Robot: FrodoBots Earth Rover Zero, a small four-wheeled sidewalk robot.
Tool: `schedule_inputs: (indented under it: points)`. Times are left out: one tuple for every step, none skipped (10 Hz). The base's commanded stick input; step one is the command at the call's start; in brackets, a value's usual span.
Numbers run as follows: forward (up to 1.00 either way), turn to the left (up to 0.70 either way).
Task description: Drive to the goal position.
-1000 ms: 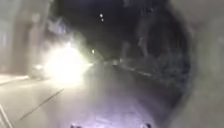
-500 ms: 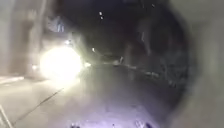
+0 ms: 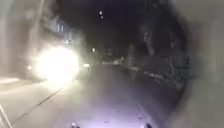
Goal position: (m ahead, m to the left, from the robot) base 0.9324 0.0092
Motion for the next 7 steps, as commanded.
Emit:
schedule_inputs:
  points:
    - [0.70, 0.00]
    - [0.70, 0.00]
    - [0.70, 0.00]
    - [0.70, 0.00]
    - [0.70, 0.00]
    - [0.70, 0.00]
    - [0.70, 0.00]
